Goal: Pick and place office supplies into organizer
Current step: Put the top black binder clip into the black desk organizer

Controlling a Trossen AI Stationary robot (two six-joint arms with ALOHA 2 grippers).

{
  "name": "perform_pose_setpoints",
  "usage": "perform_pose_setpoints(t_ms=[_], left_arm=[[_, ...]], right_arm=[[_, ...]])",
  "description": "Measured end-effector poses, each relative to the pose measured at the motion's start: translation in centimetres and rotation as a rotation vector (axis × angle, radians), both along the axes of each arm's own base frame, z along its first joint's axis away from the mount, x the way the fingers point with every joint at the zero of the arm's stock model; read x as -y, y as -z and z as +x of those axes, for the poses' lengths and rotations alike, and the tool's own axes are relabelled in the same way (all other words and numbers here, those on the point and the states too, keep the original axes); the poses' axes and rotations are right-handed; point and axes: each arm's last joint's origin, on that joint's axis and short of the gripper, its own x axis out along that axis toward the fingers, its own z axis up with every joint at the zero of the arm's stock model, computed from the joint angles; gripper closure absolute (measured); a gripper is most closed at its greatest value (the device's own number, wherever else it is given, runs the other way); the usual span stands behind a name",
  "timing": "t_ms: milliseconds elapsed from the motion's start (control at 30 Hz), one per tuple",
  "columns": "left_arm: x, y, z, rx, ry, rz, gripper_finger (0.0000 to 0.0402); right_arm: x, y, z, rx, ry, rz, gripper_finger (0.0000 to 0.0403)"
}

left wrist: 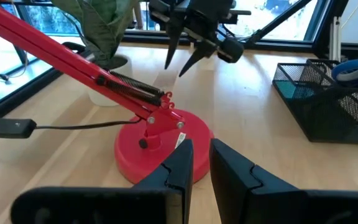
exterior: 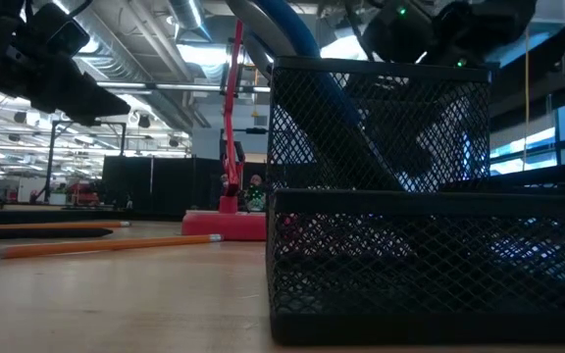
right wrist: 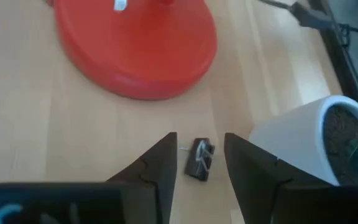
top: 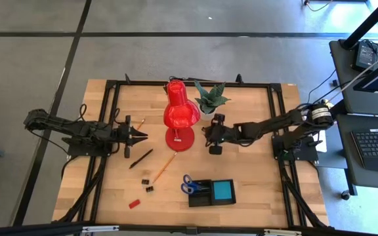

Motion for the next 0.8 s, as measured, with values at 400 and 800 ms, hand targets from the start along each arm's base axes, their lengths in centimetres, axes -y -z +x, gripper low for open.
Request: perform_pose_setpoints(t_ms=[400,800], left_arm=[[0.0,0.1,0.1,-0.016,0.000,0.010,0.0355],[0.0,0.2,0.1,-0.018,-0.001,0.012,0.0355]], right_arm=[[0.9,3.8,0.9,-0.075,0.079,-0.063,0.0266],[1.9,4.2,0.9,-0.062,0.113,0.025,0.0290]])
